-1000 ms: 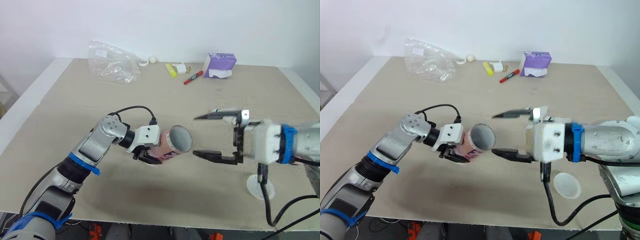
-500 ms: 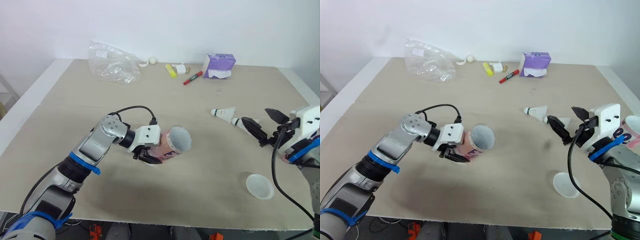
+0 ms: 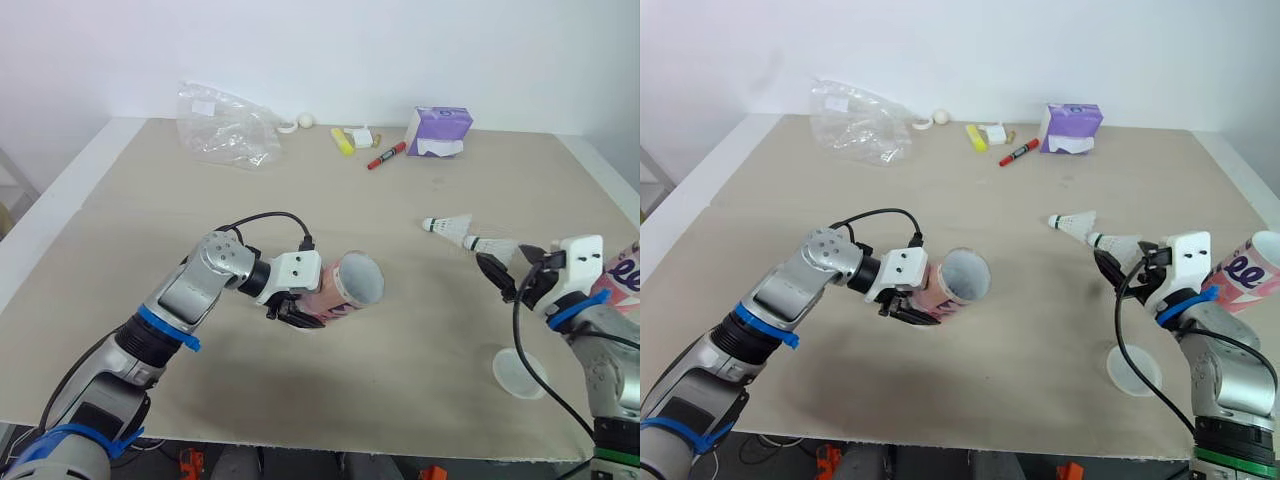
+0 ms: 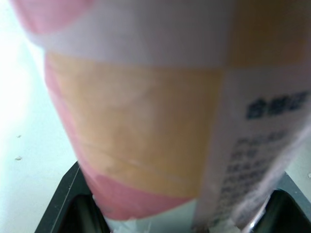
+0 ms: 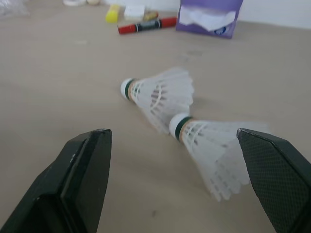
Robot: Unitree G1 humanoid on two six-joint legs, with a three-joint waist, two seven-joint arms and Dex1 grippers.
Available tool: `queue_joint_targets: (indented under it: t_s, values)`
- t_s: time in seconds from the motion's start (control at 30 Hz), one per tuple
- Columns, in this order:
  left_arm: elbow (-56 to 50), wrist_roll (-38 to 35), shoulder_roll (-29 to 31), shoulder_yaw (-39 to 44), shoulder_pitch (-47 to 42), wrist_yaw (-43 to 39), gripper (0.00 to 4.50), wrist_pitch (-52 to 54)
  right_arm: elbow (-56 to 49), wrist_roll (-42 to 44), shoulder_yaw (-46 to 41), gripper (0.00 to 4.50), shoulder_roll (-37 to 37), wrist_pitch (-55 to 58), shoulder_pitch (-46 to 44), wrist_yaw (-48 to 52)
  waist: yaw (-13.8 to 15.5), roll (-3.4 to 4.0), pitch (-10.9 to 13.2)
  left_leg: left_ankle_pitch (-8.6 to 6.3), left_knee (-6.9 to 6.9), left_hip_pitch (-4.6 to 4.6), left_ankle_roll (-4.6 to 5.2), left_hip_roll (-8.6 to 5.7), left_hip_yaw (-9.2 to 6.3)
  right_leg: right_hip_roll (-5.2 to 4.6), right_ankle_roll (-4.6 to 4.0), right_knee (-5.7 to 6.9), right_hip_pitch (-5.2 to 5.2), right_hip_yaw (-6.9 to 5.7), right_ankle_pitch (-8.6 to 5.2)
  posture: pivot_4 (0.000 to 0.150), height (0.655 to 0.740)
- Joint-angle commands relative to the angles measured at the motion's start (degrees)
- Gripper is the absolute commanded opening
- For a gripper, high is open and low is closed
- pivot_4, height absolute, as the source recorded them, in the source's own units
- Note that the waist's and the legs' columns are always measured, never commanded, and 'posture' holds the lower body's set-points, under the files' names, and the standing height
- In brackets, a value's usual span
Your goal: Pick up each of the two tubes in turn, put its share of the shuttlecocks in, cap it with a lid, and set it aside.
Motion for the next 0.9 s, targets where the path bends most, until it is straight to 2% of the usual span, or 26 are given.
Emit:
queue_joint_targets:
  t_s: [0.03,0.63,0.7,0.87,0.9]
  values:
    - [0.7,2.2,0.4,-1.2,1.1,1.8,2.73,1.0,2.4,-0.1,-0.9,4.43,0.3,-1.7,-1.8,-0.1,0.0,0.0,0.0,0.0,0.0,0.0,0.0,0.0,0.0,0.0,0.0,0.0,0.0,0.0,0.0,0.15,0.74]
    - [0.4,1.9,0.4,-0.8,1.6,2.8,2.73,1.4,20.1,-2.2,2.0,4.43,0.0,-6.5,-12.0,3.9,-0.1,0.01,0.0,0.01,0.0,0.0,0.02,-0.02,0.0,0.0,0.03,-0.01,0.03,0.02,0.01,0.15,0.74]
    - [0.3,1.9,0.5,-0.7,1.8,2.9,2.73,1.4,21.9,-2.6,2.1,3.9,0.0,-7.2,-13.2,4.3,-0.1,0.01,0.0,0.01,0.0,0.0,0.02,-0.02,0.0,0.0,0.03,-0.01,0.04,0.02,0.01,0.15,0.74]
    - [0.0,1.8,0.7,-0.5,2.1,3.2,2.73,1.8,26.4,-3.8,2.3,1.93,-0.2,-9.2,-15.4,4.5,-0.1,0.01,0.0,0.01,0.0,0.0,0.02,-0.03,0.0,0.0,0.04,-0.01,0.05,0.02,0.02,0.15,0.74]
    - [0.0,1.8,0.7,-0.5,2.1,3.2,2.73,1.9,27.1,-3.9,2.3,1.85,-0.2,-9.5,-15.7,4.6,-0.1,0.01,0.0,0.01,0.0,0.0,0.02,-0.03,0.0,0.0,0.04,-0.01,0.05,0.03,0.02,0.15,0.74]
